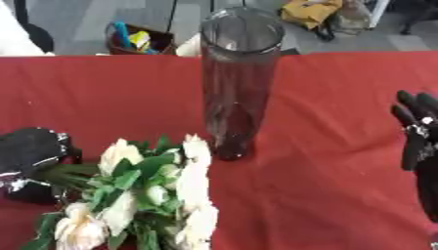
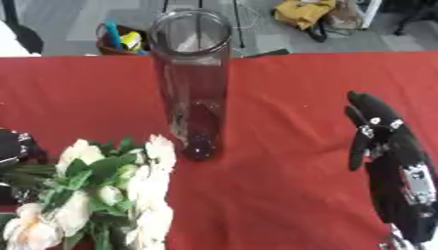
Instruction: Arrange flowers into the vase.
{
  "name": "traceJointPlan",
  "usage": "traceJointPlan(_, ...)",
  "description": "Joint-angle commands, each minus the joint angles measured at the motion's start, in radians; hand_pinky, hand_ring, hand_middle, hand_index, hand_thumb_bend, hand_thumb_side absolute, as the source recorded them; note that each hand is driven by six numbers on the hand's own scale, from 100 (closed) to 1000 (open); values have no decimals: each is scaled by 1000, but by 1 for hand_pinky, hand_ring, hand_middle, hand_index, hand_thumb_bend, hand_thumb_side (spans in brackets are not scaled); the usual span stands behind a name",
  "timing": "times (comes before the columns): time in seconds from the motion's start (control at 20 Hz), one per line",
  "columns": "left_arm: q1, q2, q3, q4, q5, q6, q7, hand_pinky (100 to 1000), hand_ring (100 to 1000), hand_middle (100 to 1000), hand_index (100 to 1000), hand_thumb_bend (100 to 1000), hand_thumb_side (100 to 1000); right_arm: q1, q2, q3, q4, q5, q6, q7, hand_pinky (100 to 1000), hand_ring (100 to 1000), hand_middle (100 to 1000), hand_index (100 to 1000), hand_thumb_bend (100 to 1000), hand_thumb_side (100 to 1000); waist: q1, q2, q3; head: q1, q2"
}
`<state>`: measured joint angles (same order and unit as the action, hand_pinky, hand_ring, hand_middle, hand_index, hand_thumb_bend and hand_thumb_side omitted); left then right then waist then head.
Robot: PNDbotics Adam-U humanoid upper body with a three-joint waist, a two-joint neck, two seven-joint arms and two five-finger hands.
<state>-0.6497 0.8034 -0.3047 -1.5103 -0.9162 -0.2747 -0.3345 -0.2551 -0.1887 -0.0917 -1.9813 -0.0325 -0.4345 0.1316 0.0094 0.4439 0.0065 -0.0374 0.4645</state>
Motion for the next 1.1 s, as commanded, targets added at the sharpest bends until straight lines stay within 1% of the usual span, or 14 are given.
traceJointPlan(0.05, 2, 35, 1, -19, 13, -11, 28, 100, 100, 100, 258, 100, 401, -5, -3, 0, -19, 7, 2, 1, 996, 1000, 257, 931, 100, 1000, 0, -18, 0, -2, -12)
traceJointPlan(0.1, 4, 37, 3, -26, 22, -18, 41, 100, 100, 100, 224, 100, 390, -5, -3, 0, -19, 7, 2, 1, 996, 1000, 257, 931, 100, 1000, 0, -18, 0, -3, -12)
traceJointPlan(0.25, 10, 46, 9, -41, 49, -39, 89, 100, 100, 100, 171, 100, 371, -4, -3, -1, -19, 7, 4, 1, 996, 1000, 256, 931, 100, 1000, 1, -19, 1, -3, -12)
traceJointPlan(0.35, 12, 50, 11, -47, 59, -55, 120, 100, 100, 100, 153, 100, 374, -4, -3, -1, -19, 7, 4, 2, 996, 1000, 256, 931, 100, 1000, 1, -19, 0, -3, -14)
traceJointPlan(0.45, 15, 53, 11, -49, 64, -69, 149, 100, 100, 100, 137, 100, 402, -4, -2, -1, -19, 7, 4, 2, 996, 1000, 255, 931, 100, 1000, 0, -19, -1, -3, -13)
traceJointPlan(0.6, 18, 56, 11, -51, 73, -89, 189, 100, 100, 100, 120, 100, 393, -3, -2, -1, -19, 7, 3, 2, 996, 1000, 255, 931, 100, 1000, 0, -20, -2, -4, -13)
traceJointPlan(0.7, 19, 58, 13, -55, 84, -97, 213, 100, 100, 100, 119, 100, 413, -2, -2, -1, -19, 7, 3, 2, 996, 1000, 255, 930, 100, 1000, 0, -21, -2, -4, -12)
traceJointPlan(0.9, 18, 66, 25, -69, 99, -93, 248, 100, 100, 100, 124, 100, 469, -1, -3, 0, -19, 5, 4, 4, 996, 1000, 254, 931, 100, 1000, 0, -24, -1, -4, -11)
traceJointPlan(1.1, 20, 76, 39, -98, 103, -74, 272, 100, 100, 100, 127, 100, 460, 0, -4, -1, -19, 3, 6, 4, 996, 1000, 255, 931, 100, 1000, 2, -26, 1, -5, -9)
